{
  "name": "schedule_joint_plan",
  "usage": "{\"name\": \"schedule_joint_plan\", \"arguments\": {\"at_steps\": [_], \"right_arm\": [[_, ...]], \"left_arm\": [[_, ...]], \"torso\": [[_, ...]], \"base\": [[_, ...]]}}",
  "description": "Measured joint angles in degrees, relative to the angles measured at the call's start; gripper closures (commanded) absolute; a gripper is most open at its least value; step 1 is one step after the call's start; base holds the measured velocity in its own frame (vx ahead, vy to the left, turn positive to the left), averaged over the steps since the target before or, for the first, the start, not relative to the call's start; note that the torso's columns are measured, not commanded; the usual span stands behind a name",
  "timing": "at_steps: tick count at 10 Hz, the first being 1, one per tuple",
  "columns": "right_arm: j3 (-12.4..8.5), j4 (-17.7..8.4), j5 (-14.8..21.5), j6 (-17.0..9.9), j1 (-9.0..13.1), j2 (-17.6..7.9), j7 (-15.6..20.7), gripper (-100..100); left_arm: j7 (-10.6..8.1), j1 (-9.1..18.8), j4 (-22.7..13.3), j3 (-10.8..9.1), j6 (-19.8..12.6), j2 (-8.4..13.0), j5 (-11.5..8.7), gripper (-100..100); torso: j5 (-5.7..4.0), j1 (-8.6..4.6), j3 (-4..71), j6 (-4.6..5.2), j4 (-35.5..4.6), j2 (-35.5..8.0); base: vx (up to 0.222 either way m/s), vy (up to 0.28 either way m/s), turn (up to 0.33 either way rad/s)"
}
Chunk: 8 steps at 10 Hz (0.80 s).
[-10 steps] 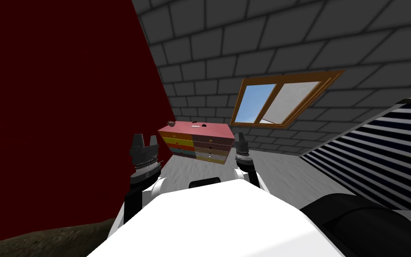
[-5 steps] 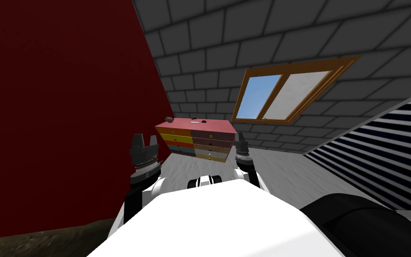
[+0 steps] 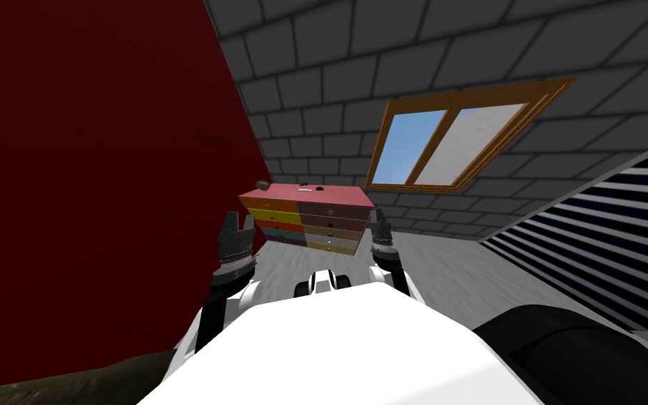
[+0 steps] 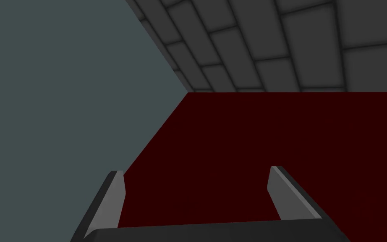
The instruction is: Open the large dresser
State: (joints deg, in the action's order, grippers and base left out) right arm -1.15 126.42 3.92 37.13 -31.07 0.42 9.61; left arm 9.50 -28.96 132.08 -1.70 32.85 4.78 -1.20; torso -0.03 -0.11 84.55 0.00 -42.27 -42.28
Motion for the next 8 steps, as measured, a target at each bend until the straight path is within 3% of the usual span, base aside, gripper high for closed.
{"name": "schedule_joint_plan", "arguments": {"at_steps": [8], "right_arm": [[0.0, 0.0, 0.0, 0.0, 0.0, 0.0, 0.0, 0]], "left_arm": [[0.94, 2.83, -10.83, 1.19, -0.73, 3.17, 1.75, -100]], "torso": [[0.03, 0.1, 0.02, 0.0, -0.01, 0.0]], "base": [[0.049, -0.101, -0.023]]}}
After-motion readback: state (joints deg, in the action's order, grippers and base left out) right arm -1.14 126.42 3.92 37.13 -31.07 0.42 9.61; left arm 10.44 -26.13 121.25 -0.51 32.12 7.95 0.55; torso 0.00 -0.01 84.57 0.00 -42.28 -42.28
